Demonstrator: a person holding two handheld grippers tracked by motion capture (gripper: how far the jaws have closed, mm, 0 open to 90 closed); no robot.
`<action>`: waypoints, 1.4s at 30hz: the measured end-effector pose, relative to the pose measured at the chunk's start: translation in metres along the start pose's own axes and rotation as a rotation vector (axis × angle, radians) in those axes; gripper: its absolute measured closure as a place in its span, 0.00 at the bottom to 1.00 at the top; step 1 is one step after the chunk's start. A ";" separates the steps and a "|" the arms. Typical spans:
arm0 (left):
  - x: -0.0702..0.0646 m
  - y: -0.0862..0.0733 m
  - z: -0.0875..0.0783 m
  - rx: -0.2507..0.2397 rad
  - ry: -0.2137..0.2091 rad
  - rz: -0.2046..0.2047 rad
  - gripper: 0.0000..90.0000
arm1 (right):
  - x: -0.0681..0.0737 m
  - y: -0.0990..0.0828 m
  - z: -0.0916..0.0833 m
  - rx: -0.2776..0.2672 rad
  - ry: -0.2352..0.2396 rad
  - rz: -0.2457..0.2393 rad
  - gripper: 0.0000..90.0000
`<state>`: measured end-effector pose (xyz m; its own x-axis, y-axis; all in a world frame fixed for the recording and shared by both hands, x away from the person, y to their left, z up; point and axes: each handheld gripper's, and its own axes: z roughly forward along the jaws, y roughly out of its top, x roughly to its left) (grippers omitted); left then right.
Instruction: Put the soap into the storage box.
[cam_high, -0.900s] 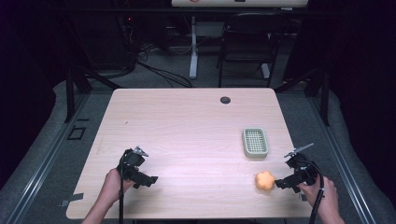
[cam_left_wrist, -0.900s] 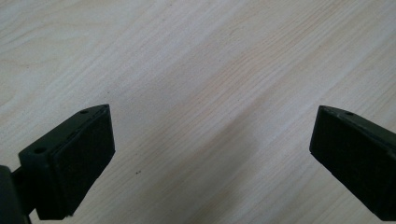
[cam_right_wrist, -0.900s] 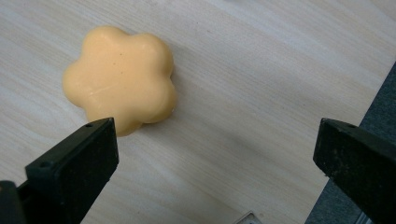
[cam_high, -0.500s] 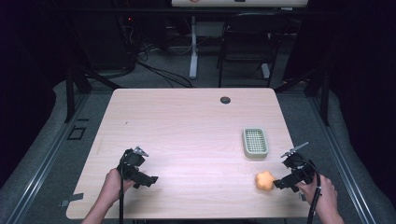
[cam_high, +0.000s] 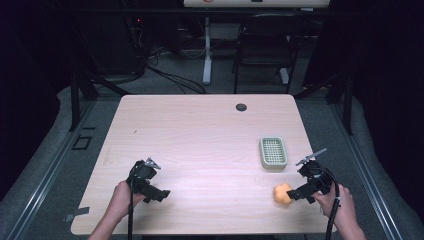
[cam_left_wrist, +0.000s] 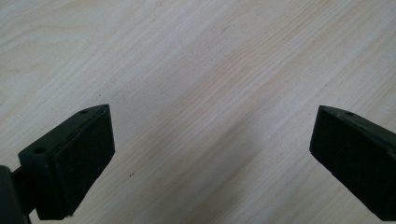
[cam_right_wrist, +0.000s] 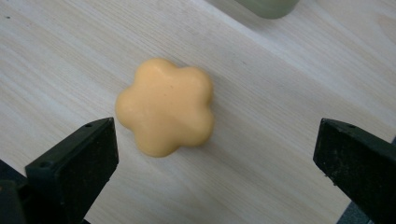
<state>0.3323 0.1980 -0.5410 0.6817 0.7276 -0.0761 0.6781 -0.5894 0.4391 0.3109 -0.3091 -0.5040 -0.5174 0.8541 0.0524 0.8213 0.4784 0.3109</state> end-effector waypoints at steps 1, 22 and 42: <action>0.000 0.000 0.000 0.000 -0.002 -0.003 0.00 | 0.002 0.001 0.001 -0.010 0.008 0.005 0.00; -0.002 0.000 0.002 0.001 -0.010 0.008 0.00 | 0.030 0.023 0.032 0.133 -0.031 -0.131 0.03; -0.003 0.001 0.002 0.009 -0.015 0.014 0.00 | 0.031 0.026 0.048 0.178 -0.031 -0.117 0.20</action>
<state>0.3314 0.1944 -0.5427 0.6949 0.7143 -0.0832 0.6710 -0.6025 0.4322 0.3276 -0.2602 -0.5396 -0.6064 0.7952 -0.0040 0.7870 0.6008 0.1402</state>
